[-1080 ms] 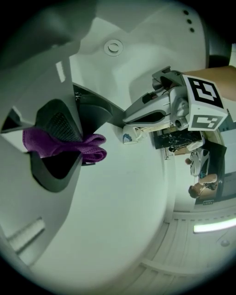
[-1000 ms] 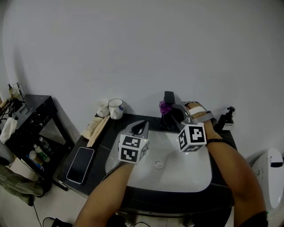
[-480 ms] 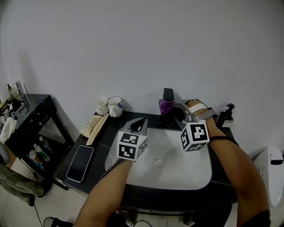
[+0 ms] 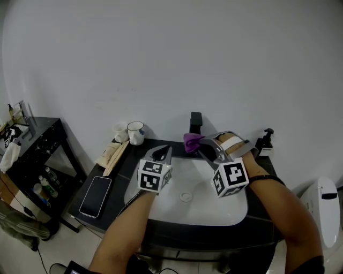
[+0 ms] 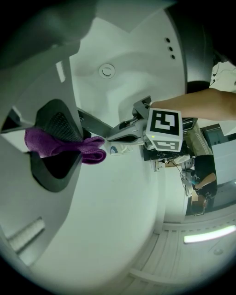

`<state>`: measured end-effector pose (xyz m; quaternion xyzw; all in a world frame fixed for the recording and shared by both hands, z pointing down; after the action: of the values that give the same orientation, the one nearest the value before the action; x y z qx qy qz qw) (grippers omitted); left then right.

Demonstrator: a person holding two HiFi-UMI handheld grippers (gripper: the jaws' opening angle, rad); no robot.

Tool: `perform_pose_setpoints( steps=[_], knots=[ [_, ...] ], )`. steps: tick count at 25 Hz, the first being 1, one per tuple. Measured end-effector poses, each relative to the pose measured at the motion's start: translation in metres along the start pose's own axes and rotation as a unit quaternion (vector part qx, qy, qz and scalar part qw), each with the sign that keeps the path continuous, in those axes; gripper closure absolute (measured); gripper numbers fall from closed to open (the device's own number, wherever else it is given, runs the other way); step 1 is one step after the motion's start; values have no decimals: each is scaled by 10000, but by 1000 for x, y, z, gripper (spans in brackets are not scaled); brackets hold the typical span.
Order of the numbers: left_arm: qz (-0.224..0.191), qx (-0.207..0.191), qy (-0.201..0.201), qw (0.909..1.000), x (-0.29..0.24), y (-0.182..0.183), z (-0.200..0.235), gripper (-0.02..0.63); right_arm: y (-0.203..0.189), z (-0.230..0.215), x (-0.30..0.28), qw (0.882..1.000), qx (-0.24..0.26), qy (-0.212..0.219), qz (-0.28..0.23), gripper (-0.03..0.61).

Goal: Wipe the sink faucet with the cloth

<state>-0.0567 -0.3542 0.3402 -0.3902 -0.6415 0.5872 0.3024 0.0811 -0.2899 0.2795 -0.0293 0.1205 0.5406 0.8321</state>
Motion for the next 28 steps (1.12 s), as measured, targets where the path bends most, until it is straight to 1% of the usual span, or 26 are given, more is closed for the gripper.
perform_pose_setpoints(
  steps=[4, 7, 9, 11, 14, 17, 21, 24, 28],
  knots=[
    [6, -77, -26, 10000, 4, 1, -3, 597, 11, 7, 22, 9997, -178, -125, -146, 512],
    [-18, -163, 26, 9999, 7, -1, -2, 596, 20, 16, 43, 9988, -335, -227, -282, 512],
    [5, -143, 43, 9999, 12, -1, -1, 597, 25, 25, 50, 9983, -390, -204, -371, 512],
    [19, -55, 14, 10000, 17, 0, -2, 597, 27, 37, 50, 9987, -321, -158, -375, 511],
    [9, 15, 41, 10000, 17, 0, -2, 596, 18, 56, 36, 9993, -291, -106, -200, 511],
    [20, 43, 53, 10000, 17, -3, -2, 597, 2, 68, 12, 9981, -593, -122, 88, 511],
    [-18, 74, 14, 10000, 11, -2, -1, 597, -24, 68, -23, 9920, -1085, -375, 522, 509],
    [-63, 101, -53, 9999, 3, -1, 0, 597, -35, 67, -45, 9884, -1188, -517, 789, 509],
    [-185, 136, -200, 9995, -2, 2, -3, 597, -33, 63, -64, 9871, -1252, -633, 770, 508]
  ],
)
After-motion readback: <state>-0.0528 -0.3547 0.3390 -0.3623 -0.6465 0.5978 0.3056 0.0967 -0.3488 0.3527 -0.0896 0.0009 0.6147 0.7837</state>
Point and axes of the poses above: the fingertips, and each gripper's own axes: x backward along the fingers, z to its left, y out of its top, the point moved 7 cm from there along x, backward along the fingers, and after that the axes turned 3 degrees about z, right-handed, at the moved point
